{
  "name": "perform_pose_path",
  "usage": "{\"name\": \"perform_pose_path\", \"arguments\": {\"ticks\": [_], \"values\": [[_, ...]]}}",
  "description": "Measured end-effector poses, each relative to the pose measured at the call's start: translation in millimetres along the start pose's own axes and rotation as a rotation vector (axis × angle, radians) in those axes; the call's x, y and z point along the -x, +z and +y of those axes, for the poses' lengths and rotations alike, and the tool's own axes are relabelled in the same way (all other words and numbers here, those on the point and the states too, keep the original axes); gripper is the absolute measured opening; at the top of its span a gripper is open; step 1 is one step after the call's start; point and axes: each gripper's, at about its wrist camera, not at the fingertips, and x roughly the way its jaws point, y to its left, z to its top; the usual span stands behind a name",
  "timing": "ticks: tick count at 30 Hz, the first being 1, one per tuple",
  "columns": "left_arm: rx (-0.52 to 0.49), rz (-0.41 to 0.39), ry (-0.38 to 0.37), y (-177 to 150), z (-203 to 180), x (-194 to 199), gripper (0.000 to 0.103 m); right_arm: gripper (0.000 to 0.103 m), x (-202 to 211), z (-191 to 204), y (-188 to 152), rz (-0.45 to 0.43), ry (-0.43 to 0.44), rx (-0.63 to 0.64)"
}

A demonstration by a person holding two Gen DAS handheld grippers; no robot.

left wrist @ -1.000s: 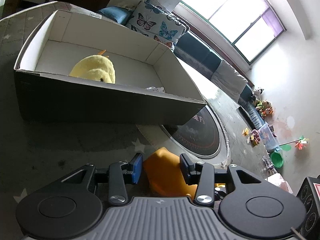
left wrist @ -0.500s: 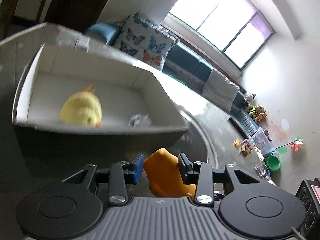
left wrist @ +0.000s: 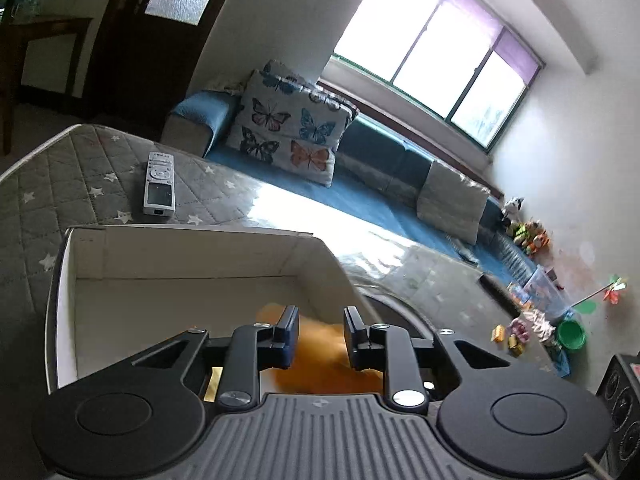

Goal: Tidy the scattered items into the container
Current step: 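Lift the orange duck with both grippers and carry it over the box, then open both grippers to drop the orange duck into the box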

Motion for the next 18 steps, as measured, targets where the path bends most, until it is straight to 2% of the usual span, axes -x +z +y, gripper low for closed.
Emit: {"name": "perform_pose_path", "arguments": {"ticks": [2, 6, 13, 18], "values": [[-0.001, 0.018, 0.015, 2, 6, -12, 0.025, 0.023, -16, -2, 2, 0.019, 0.014, -0.012], [0.020, 0.035, 0.007, 5, 19, -26, 0.027, 0.023, -37, -6, 5, 0.044, 0.001, -0.013], [0.026, 0.033, -0.007, 6, 22, -26, 0.028, 0.024, -36, -9, 10, 0.037, 0.001, 0.002], [0.033, 0.026, 0.020, 5, 22, -19, 0.028, 0.032, -27, -4, 8, 0.030, -0.007, 0.010]]}}
